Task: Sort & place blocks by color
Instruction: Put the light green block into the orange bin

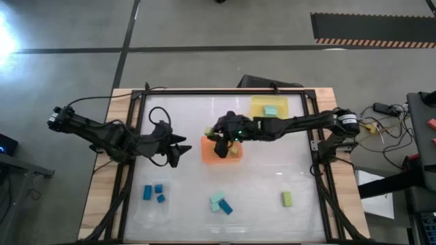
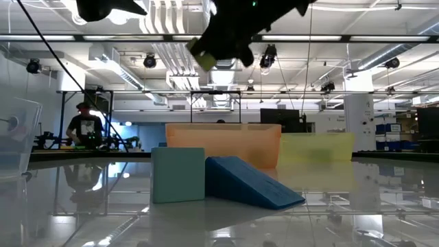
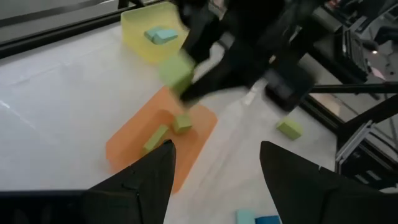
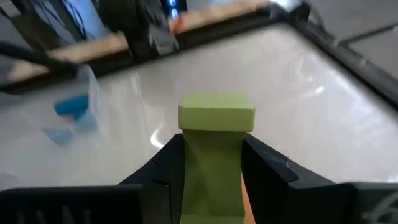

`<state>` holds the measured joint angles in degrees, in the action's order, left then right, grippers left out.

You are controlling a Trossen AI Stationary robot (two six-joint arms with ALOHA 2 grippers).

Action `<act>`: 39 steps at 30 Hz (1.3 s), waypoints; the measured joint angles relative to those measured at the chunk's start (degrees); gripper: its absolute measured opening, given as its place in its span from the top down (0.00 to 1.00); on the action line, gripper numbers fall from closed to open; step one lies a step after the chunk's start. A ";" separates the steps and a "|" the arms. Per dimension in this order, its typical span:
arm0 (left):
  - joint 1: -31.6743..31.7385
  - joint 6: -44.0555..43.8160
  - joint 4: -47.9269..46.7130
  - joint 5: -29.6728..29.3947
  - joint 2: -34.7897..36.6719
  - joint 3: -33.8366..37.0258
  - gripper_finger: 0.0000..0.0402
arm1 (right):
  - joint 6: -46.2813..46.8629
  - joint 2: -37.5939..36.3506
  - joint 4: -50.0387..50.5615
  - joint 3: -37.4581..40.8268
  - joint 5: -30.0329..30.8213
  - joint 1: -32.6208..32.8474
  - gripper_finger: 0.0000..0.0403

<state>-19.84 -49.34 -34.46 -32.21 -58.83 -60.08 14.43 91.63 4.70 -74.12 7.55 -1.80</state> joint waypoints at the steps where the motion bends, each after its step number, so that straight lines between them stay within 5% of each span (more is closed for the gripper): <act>1: 0.00 0.00 0.02 0.00 0.06 -0.09 0.46 | 0.19 1.22 0.16 0.01 0.00 0.00 0.72; 10: 0.02 0.01 2.84 -0.07 0.57 -0.11 0.46 | 3.78 9.64 9.88 -2.86 -0.02 0.00 0.72; 19: 0.42 0.11 3.00 -0.17 0.57 -0.08 0.46 | -7.33 12.18 22.89 -8.20 -4.52 0.01 0.72; 39: 3.13 0.17 3.04 -0.31 0.48 0.46 0.46 | -11.46 12.22 25.47 -8.01 -6.29 0.00 0.64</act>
<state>-16.71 -49.17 -31.42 -32.51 -58.35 -59.61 2.96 103.85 30.17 -82.13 1.26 -1.80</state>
